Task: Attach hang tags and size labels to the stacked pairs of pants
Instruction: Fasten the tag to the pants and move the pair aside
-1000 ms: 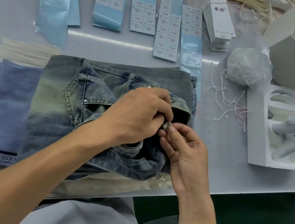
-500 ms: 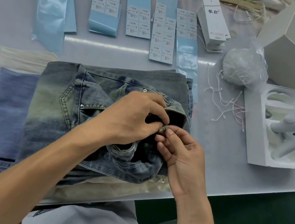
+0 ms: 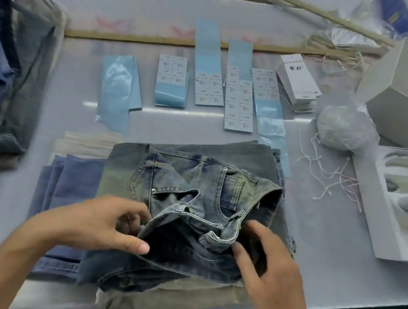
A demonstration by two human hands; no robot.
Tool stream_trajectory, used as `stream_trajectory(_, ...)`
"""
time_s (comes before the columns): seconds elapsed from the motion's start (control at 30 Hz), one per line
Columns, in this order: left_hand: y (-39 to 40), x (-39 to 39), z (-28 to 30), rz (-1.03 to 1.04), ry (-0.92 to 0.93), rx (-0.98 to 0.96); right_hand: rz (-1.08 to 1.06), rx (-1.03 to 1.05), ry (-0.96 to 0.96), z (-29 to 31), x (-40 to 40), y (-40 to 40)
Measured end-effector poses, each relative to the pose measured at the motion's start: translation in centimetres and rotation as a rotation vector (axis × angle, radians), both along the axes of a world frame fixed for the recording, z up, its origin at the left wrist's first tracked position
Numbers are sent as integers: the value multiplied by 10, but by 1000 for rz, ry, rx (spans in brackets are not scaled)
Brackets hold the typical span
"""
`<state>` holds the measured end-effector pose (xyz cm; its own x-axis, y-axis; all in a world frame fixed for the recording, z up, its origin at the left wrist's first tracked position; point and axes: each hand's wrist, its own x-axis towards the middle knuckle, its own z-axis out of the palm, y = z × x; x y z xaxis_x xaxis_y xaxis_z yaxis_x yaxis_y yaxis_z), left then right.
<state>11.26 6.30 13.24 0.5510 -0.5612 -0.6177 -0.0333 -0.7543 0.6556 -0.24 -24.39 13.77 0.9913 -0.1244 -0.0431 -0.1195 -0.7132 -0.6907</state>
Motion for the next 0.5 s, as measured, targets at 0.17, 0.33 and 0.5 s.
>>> stream_trajectory(0.17, -33, -18, 2, 175, -293, -140, 112, -67, -223, 16, 13, -5)
stream_trajectory(0.33, -69, 26, 60, 470, -376, -476, 384, -118, 84, 40, 57, -14)
stream_trajectory(0.5, -170, 100, 58, 153, -542, -102, 222, 84, 195, 36, 55, -39)
